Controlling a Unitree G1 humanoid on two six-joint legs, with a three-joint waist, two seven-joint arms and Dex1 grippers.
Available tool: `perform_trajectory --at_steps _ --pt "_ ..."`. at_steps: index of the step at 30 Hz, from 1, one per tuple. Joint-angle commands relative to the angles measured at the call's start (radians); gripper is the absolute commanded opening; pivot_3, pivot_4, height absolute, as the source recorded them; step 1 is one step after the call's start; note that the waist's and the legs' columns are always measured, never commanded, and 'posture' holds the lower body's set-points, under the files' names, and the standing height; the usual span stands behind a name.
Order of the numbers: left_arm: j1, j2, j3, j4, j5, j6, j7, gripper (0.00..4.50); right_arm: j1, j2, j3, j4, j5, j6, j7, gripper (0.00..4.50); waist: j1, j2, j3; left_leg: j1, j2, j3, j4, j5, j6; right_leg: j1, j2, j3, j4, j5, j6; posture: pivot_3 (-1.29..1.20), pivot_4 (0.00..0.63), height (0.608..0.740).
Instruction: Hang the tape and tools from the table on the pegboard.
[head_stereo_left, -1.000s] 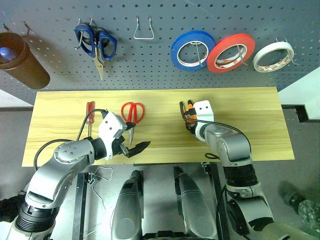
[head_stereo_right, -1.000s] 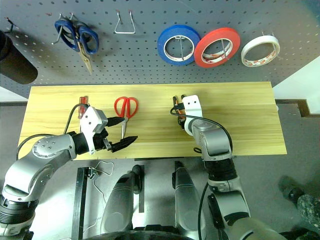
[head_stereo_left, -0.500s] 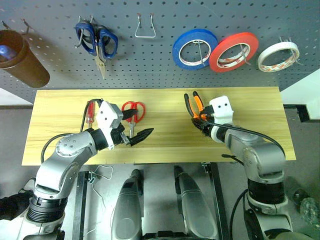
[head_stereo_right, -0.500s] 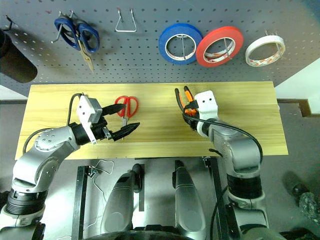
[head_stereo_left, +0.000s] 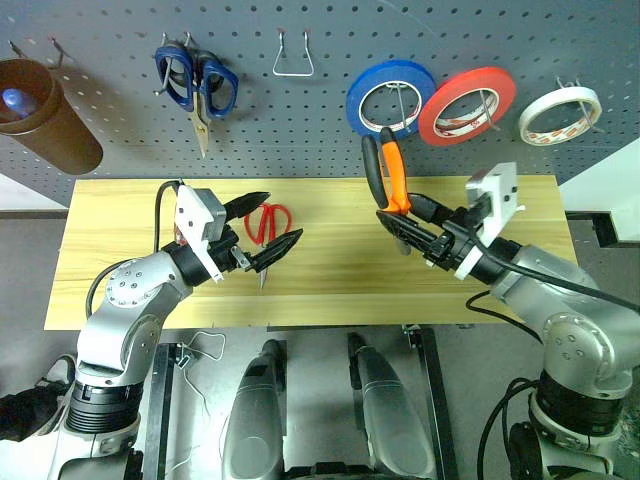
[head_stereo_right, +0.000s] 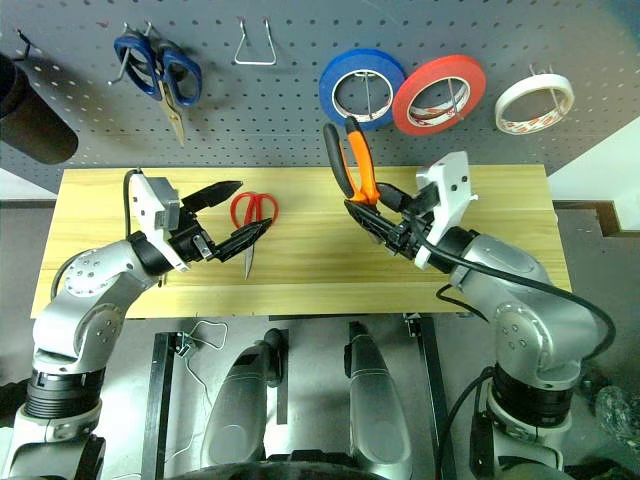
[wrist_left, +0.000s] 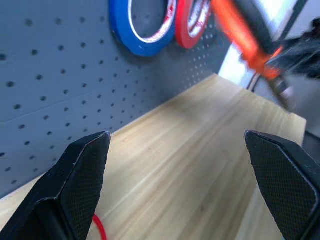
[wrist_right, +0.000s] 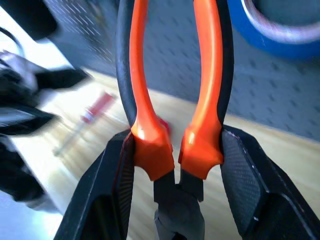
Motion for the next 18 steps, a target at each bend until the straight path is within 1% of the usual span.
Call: perform_trajectory --at_steps 1,5,8,12,14,18 --pt "0.006 -0.017 0.025 -0.007 -0.003 -0.065 -0.004 4.5 -0.03 -0.015 -0.053 -0.07 0.132 -0.046 -0.006 2.1 0.0 -0.001 -0.002 0.0 0.0 0.0 0.0 0.0 0.0 0.0 0.0 0.0 0.0 0.0 0.0 0.08 0.347 0.721" --pt "-0.002 -0.042 0.036 0.01 0.002 -0.12 0.014 4.5 -0.089 0.0 -0.045 -0.07 0.204 -0.094 -0.064 2.1 -0.001 -0.003 -0.005 0.0 0.0 0.0 0.002 0.0 0.0 0.0 0.0 0.0 0.002 0.0 0.0 0.08 0.338 0.721" --pt "-0.005 -0.059 0.04 0.026 0.011 -0.156 0.029 4.5 -0.184 0.029 0.0 -0.043 0.181 -0.133 -0.159 2.1 -0.003 -0.003 -0.005 0.0 0.0 0.0 0.005 0.0 0.0 0.0 0.0 0.0 0.004 0.001 0.0 0.08 0.331 0.721" --pt "0.006 -0.069 0.033 0.035 0.022 -0.175 0.034 4.5 -0.343 0.064 0.079 0.009 0.089 -0.19 -0.279 2.1 -0.005 -0.003 -0.006 0.0 0.0 -0.001 0.012 0.0 0.001 0.0 0.001 0.0 0.012 0.002 0.0 0.07 0.325 0.721" --pt "0.006 -0.077 0.03 0.039 0.027 -0.184 0.039 4.5 -0.407 0.078 0.122 0.039 0.039 -0.22 -0.317 2.1 -0.004 -0.004 -0.007 0.0 0.0 -0.001 0.013 0.001 0.002 0.0 0.001 0.0 0.012 0.004 0.0 0.06 0.323 0.721" --pt "0.0 -0.102 0.028 0.043 0.03 -0.205 0.056 4.5 -0.49 0.129 0.196 0.122 -0.075 -0.301 -0.384 2.1 -0.003 -0.005 -0.011 0.0 0.0 -0.001 0.014 0.002 0.003 0.0 0.0 0.0 0.012 0.006 0.0 0.06 0.325 0.721"
